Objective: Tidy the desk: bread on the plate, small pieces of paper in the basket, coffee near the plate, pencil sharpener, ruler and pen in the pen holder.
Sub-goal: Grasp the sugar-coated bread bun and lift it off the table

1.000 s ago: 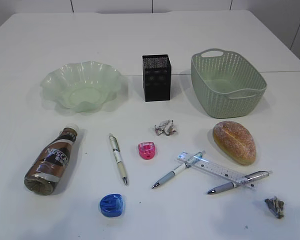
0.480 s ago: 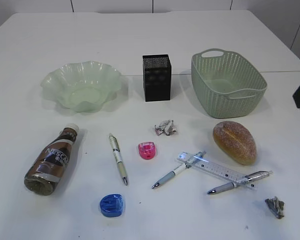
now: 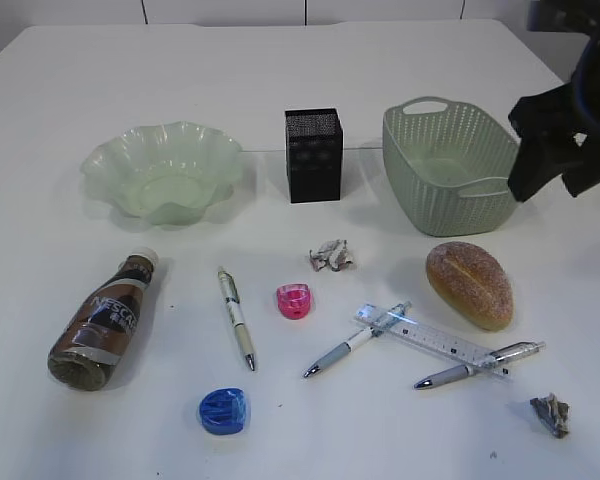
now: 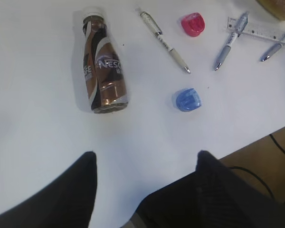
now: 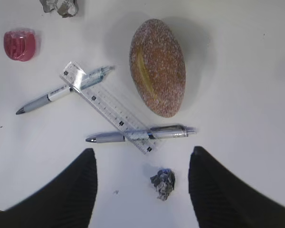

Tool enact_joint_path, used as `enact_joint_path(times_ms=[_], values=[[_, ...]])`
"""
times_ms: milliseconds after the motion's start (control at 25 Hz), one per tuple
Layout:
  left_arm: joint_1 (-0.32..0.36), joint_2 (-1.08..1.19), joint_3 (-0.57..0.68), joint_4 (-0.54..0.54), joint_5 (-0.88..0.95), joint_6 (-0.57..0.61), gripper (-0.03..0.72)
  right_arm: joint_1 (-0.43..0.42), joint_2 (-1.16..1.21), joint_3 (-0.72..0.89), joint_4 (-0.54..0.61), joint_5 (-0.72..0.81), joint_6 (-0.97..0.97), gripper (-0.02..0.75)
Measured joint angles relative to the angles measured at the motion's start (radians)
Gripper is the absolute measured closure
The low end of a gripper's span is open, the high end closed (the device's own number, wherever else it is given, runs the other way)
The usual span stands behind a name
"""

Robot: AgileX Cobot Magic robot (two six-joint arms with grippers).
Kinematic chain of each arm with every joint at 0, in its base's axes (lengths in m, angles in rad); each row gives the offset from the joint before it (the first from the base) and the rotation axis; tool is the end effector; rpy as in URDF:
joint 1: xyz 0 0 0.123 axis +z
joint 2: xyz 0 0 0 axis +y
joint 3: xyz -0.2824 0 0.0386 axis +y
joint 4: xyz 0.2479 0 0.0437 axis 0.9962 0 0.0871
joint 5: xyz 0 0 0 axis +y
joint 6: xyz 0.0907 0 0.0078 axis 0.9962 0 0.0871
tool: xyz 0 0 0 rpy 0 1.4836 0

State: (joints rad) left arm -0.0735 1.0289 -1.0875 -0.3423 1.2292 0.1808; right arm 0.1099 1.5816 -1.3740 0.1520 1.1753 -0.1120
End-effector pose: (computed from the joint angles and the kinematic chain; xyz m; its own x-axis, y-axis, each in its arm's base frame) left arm 0.1715 -0.0415 0.3674 -0.8565 0.1220 -0.5015 0.2763 0.9291 -0.2459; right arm 0.3146 0.0475 0.3099 -0.9463 -0.1573 -0.2824 -0.1973 0.9730 0.1195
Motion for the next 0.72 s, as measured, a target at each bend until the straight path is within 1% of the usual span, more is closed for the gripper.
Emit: enact_joint_path(times_ms=[160,200,240,280,400,440,480,560,720], values=[[0.0,0.124,-0.101,0.0,0.009,0.0,0.226,0.005,0.07,-0.048,-0.006,0.014,-0.006,0.267],[0.0,0.15,-0.129,0.0,0.011,0.0,0.226,0.005,0.096,-0.058,-0.002,0.02,-0.006,0.248],[0.0,0.17,-0.153,0.0,0.011,0.0,0.226,0.005,0.105,-0.058,-0.002,0.02,-0.006,0.244],[0.0,0.19,-0.181,0.0,0.011,0.0,0.226,0.008,0.136,-0.058,0.002,0.021,-0.006,0.202],[0.0,0.23,-0.256,0.0,0.011,0.0,0.226,0.012,0.181,-0.058,0.007,0.016,-0.006,0.142],[0.0,0.239,-0.278,0.0,0.011,0.0,0.226,0.012,0.181,-0.058,0.007,0.016,-0.006,0.142],[0.0,0.243,-0.297,0.0,0.011,0.0,0.226,0.018,0.209,-0.06,0.009,-0.003,-0.018,0.127],[0.0,0.25,-0.32,0.0,0.011,0.0,0.226,0.02,0.218,-0.06,0.007,-0.016,-0.032,0.122],[0.0,0.256,-0.33,0.0,0.015,0.0,0.224,0.05,0.288,-0.062,-0.053,-0.09,-0.075,0.12]])
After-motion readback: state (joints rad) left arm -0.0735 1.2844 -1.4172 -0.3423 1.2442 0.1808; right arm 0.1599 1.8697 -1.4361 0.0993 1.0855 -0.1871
